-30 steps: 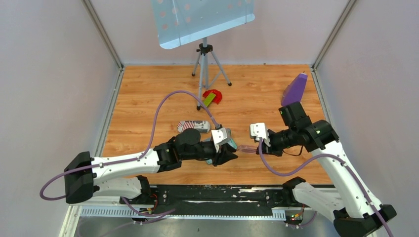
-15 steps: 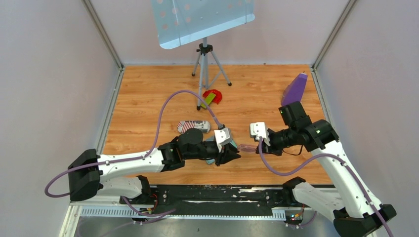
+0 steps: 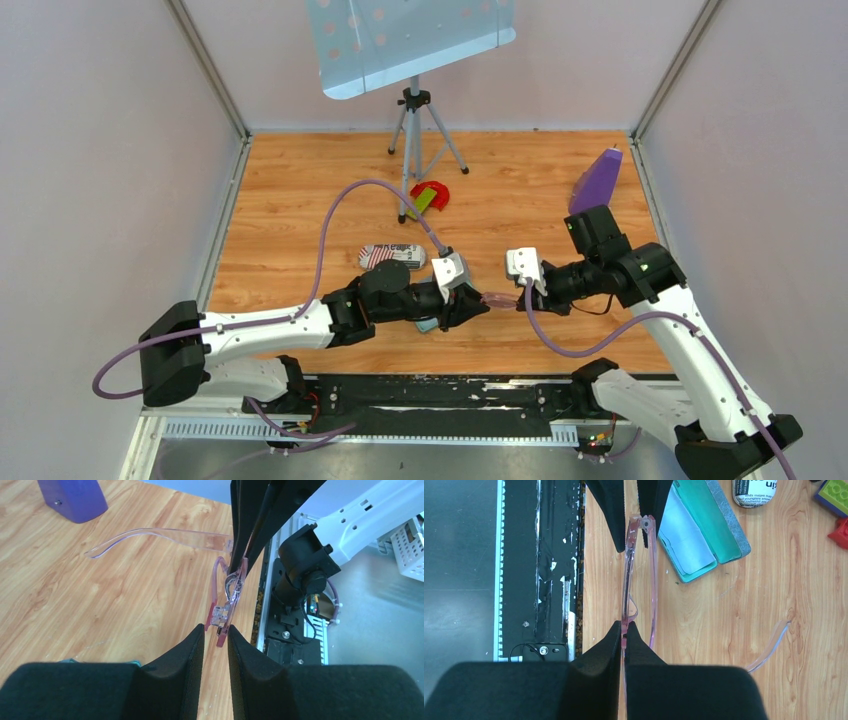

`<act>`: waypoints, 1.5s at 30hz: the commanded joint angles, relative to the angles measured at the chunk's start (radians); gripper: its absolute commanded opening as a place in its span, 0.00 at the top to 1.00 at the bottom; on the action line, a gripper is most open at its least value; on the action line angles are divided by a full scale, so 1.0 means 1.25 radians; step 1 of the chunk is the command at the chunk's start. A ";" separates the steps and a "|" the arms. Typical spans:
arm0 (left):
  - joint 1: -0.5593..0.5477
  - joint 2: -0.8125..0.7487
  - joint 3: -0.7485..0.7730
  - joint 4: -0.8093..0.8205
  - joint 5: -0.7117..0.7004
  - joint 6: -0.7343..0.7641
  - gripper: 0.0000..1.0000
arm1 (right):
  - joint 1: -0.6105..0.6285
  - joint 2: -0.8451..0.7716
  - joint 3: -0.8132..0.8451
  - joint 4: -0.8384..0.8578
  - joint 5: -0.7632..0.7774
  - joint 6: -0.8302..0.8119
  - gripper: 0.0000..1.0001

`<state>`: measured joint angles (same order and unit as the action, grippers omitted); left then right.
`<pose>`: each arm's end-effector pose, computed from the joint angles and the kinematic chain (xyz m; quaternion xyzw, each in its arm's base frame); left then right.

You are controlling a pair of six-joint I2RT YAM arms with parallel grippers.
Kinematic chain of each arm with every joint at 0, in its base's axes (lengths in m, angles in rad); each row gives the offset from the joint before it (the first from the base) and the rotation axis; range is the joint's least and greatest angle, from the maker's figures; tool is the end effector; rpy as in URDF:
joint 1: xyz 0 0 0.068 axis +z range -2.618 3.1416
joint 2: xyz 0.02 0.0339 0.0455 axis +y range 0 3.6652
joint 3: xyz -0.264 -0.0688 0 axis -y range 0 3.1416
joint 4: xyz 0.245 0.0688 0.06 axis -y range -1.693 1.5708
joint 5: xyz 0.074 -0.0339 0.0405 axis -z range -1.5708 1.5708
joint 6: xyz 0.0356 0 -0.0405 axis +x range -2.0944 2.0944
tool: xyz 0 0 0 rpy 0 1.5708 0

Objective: Organize the sunglasses
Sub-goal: Fold the sunglasses at the center of the board.

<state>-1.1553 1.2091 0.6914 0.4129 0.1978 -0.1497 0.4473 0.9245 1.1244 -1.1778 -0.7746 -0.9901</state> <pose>0.1056 -0.2567 0.2799 0.4143 0.6162 -0.4626 0.4845 0.1198 0.0851 0.3492 -0.6661 0.5939 0.2755 0.3574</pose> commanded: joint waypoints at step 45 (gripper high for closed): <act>-0.066 -0.212 -0.081 -0.065 0.080 0.097 1.00 | -0.186 0.256 0.066 0.051 -0.072 0.157 0.76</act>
<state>-1.2285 0.9676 0.6083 0.3035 0.2962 -0.0315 0.2108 1.2453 1.2427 -1.1030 -0.7509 -0.8124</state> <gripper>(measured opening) 0.065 0.233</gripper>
